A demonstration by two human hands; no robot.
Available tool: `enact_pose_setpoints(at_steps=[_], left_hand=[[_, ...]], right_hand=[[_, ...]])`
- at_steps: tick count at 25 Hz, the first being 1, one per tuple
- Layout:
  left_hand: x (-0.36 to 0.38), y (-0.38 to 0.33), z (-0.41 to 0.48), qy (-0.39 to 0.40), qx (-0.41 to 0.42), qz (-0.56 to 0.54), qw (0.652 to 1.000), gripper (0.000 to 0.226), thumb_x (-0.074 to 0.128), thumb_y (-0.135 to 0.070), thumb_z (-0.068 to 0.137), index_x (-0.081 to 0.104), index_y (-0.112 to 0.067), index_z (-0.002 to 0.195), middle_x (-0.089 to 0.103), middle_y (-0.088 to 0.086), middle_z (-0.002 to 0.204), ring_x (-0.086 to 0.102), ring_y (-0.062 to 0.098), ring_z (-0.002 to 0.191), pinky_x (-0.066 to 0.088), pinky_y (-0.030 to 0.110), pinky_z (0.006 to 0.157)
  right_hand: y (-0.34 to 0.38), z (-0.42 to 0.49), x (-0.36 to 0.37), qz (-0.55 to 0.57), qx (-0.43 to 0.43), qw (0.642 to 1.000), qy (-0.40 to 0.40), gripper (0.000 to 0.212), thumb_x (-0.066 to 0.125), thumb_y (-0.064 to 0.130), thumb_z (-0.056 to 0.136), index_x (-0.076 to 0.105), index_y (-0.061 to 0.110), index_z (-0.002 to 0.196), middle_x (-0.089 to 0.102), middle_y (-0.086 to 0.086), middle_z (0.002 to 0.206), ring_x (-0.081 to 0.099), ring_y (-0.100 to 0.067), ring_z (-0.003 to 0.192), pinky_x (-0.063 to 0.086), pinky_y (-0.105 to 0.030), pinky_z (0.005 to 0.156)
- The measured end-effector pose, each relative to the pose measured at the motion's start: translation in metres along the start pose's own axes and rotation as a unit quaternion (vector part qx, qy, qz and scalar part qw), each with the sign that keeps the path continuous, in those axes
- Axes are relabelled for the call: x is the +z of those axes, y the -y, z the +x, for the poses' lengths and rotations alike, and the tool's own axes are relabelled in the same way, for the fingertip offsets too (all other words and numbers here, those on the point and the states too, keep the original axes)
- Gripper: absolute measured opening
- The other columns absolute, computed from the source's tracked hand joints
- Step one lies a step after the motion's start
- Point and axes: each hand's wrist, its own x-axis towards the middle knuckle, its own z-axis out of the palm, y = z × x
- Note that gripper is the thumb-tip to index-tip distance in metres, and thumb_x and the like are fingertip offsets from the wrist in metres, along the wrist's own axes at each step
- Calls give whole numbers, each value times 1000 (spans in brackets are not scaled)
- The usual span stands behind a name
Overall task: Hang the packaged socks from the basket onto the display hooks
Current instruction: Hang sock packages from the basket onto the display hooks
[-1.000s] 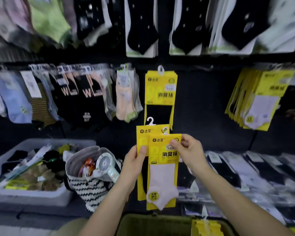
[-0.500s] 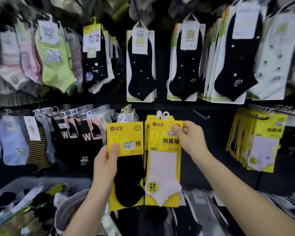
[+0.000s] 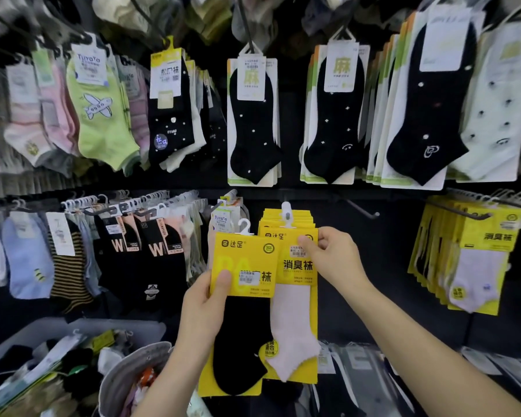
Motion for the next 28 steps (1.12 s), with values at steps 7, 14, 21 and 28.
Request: enact_pose_setpoints(at_steps=[7, 14, 21, 28], left_hand=[[39, -14, -4, 91, -1, -9, 996, 23, 48, -27, 94, 67, -15, 89, 73, 0, 85, 68, 10, 79, 53, 27, 72], [66, -26, 6, 113, -10, -39, 993, 5, 53, -17, 94, 57, -20, 93, 72, -1, 87, 69, 9, 80, 55, 22, 67], [61, -23, 11, 105, -26, -58, 992, 6, 54, -16, 93, 59, -19, 90, 73, -9, 73, 69, 5, 69, 52, 16, 58], [59, -25, 10, 78, 5, -19, 997, 5, 57, -21, 91, 62, -19, 92, 74, -3, 79, 70, 11, 75, 56, 26, 67]], right_hand=[[3, -14, -20, 77, -103, 991, 27, 11, 60, 37, 85, 62, 31, 77, 61, 7, 72, 49, -2, 59, 42, -15, 56], [4, 6, -32, 64, -67, 996, 7, 8, 63, 24, 86, 64, 27, 79, 67, -1, 80, 59, -12, 73, 47, -20, 63], [4, 17, -21, 32, -57, 998, 9, 6, 63, 29, 86, 63, 23, 84, 65, -5, 76, 54, -9, 65, 43, -19, 58], [-4, 19, -16, 64, -51, 997, 0, 12, 62, 28, 85, 56, 26, 75, 50, 1, 55, 42, -5, 49, 38, -18, 50]])
